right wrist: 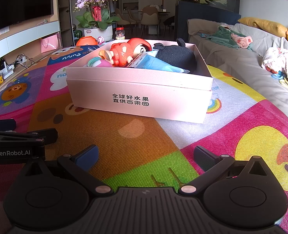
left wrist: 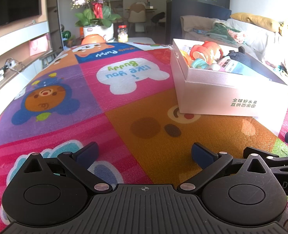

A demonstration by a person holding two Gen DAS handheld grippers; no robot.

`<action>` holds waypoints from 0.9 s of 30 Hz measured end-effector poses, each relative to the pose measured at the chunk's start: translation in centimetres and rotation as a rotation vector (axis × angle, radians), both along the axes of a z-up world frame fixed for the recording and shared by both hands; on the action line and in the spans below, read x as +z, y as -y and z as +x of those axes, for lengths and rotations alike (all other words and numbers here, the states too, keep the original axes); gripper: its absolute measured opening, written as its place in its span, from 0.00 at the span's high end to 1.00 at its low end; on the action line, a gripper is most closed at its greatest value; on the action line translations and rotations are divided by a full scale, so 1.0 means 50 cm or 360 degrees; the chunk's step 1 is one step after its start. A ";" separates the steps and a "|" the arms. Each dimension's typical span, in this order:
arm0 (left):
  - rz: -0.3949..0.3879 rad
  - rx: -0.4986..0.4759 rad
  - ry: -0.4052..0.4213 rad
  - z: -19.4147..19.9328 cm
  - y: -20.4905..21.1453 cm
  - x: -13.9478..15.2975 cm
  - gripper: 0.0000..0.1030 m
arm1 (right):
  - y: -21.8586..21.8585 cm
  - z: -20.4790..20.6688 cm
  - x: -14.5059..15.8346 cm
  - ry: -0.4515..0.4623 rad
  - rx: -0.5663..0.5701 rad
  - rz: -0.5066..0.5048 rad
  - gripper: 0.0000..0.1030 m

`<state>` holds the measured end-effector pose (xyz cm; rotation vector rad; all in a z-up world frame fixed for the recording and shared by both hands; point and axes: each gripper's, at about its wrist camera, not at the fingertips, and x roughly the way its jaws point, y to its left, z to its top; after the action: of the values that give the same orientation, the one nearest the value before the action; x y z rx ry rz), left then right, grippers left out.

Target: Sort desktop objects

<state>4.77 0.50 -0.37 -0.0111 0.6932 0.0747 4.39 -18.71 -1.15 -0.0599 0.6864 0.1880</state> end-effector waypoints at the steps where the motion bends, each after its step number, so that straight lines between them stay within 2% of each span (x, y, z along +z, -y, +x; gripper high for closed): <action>1: 0.0000 0.0000 0.0000 0.001 0.000 0.000 0.00 | 0.000 -0.001 0.000 0.0000 0.0000 0.0000 0.00; 27: 0.0000 0.0000 0.0000 -0.001 0.000 0.001 0.00 | 0.001 0.002 -0.001 0.0000 0.0000 0.0000 0.00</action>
<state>4.71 0.49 -0.32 -0.0110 0.6934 0.0747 4.47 -18.76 -1.18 -0.0601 0.6865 0.1879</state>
